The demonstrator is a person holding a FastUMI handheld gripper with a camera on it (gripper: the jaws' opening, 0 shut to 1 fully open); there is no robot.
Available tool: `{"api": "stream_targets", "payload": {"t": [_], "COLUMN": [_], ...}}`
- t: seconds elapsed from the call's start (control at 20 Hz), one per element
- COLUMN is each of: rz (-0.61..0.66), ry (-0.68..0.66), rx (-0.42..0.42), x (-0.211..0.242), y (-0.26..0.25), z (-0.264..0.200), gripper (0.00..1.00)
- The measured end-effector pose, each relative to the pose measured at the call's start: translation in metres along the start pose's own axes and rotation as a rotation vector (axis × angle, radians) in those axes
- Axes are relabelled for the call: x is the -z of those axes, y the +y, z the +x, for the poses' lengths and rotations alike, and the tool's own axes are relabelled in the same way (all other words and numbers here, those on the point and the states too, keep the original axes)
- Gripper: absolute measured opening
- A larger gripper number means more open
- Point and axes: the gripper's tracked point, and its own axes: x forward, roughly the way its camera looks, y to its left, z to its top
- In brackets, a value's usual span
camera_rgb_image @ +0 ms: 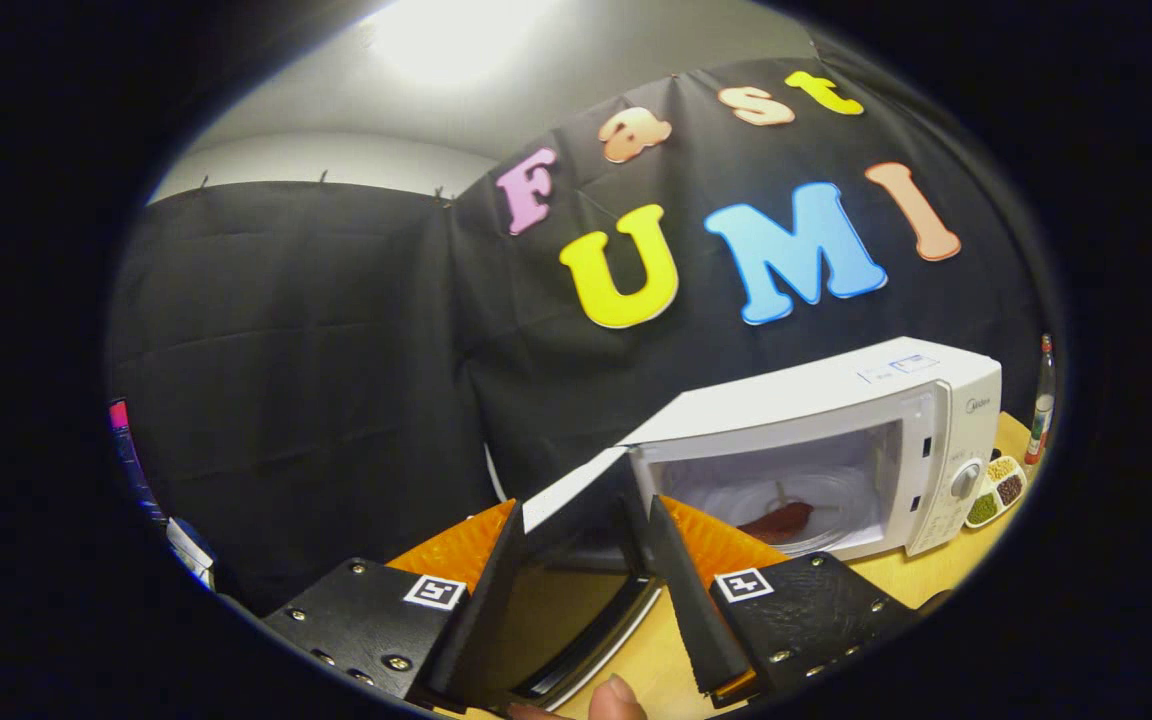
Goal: Open the microwave, put the food inside, and close the microwave door.
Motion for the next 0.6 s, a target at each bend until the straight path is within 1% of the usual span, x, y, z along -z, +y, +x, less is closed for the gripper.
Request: {"api": "stream_targets", "payload": {"t": [0.1, 0.25, 0.4, 0.6], "rz": [-0.026, -0.143, -0.172, -0.181], "ry": [-0.016, -0.011, -0.03, 0.006], "rx": [-0.058, -0.114, -0.188, -0.19], "x": [-0.005, 0.004, 0.016, 0.043], "y": [0.037, 0.087, 0.135, 0.164], "z": [-0.013, -0.025, -0.026, -0.013], "gripper": [0.77, 0.79, 0.8, 0.81]}}
